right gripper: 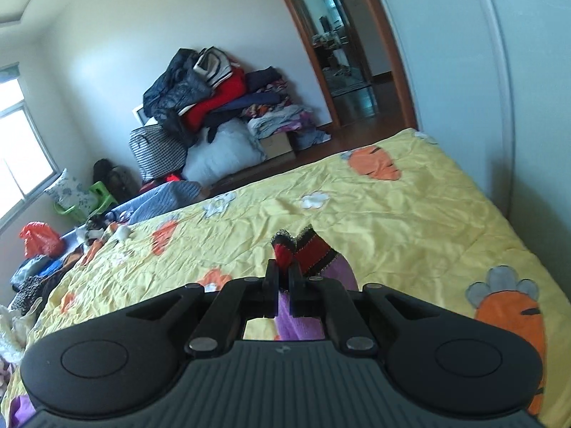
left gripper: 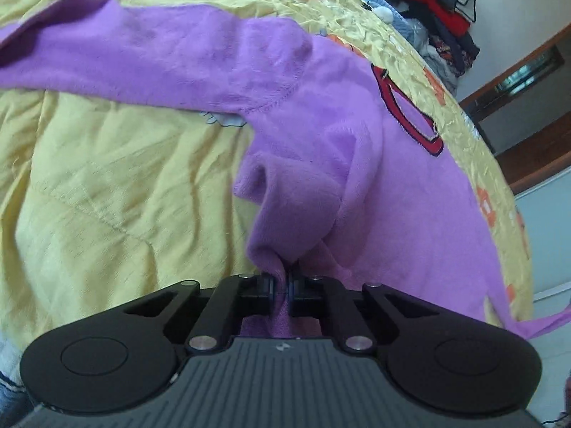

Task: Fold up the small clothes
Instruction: 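Lift the sleeve and carry it across the sweater body with the right tool, then lower the cuff onto the sweater body and open the right tool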

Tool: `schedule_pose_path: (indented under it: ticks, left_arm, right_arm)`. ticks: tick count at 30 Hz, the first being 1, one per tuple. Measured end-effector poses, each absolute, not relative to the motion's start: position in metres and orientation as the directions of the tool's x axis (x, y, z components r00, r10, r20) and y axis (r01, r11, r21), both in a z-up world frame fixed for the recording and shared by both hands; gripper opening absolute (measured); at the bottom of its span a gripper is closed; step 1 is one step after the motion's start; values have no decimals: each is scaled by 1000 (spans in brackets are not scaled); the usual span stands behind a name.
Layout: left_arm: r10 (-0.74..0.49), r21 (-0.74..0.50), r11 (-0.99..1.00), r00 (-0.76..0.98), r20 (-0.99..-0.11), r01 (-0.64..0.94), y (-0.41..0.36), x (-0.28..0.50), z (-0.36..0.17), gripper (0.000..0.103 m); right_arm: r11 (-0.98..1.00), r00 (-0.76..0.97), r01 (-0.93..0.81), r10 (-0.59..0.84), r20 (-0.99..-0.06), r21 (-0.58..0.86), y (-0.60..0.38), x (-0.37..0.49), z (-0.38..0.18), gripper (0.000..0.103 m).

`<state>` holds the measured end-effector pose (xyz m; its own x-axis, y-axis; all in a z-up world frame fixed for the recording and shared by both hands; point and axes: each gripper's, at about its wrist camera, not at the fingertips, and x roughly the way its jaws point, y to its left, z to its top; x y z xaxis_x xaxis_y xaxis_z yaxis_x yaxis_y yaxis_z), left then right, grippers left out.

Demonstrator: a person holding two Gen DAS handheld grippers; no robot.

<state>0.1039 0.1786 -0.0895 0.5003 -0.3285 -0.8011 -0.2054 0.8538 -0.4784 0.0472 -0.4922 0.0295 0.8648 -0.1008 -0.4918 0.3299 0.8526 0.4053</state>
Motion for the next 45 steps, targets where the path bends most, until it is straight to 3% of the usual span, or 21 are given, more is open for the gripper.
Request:
schedule_pose_path:
  ticks: [6, 11, 14, 17, 22, 23, 28, 35, 45]
  left_arm:
    - [-271, -463, 851, 547, -792, -248, 212, 53, -70, 7]
    - [-176, -376, 881, 538, -824, -287, 240, 7, -65, 7]
    - [-205, -365, 899, 504, -839, -241, 246, -3, -71, 9]
    - [-126, -261, 945, 518, -846, -196, 237, -2, -61, 9]
    - [-1, -142, 975, 636, -772, -171, 224, -3, -28, 44]
    - [5, -136, 977, 652, -758, -165, 221, -1, -22, 47]
    - [-73, -219, 969, 715, -695, -114, 200, 10, -6, 85]
    - [-180, -242, 970, 687, -704, 7, 145, 34, -25, 85]
    - [-148, -191, 982, 646, -748, 4, 151, 33, -48, 93]
  right_arm:
    - [868, 878, 278, -56, -476, 411, -472, 64, 34, 4]
    - [884, 903, 211, -13, -429, 417, -453, 71, 54, 4]
    - [868, 922, 139, 63, -382, 477, -447, 67, 70, 4]
    - [894, 923, 86, 95, -374, 439, -425, 74, 89, 4]
    - [910, 899, -23, 200, -389, 414, -370, 115, 100, 4]
    - [907, 891, -50, 229, -391, 418, -355, 125, 100, 4]
    - [887, 838, -187, 368, -404, 422, -276, 167, 96, 4]
    - [834, 740, -296, 508, -440, 466, -169, 215, 75, 5]
    - [791, 571, -372, 607, -553, 485, -31, 233, -3, 5]
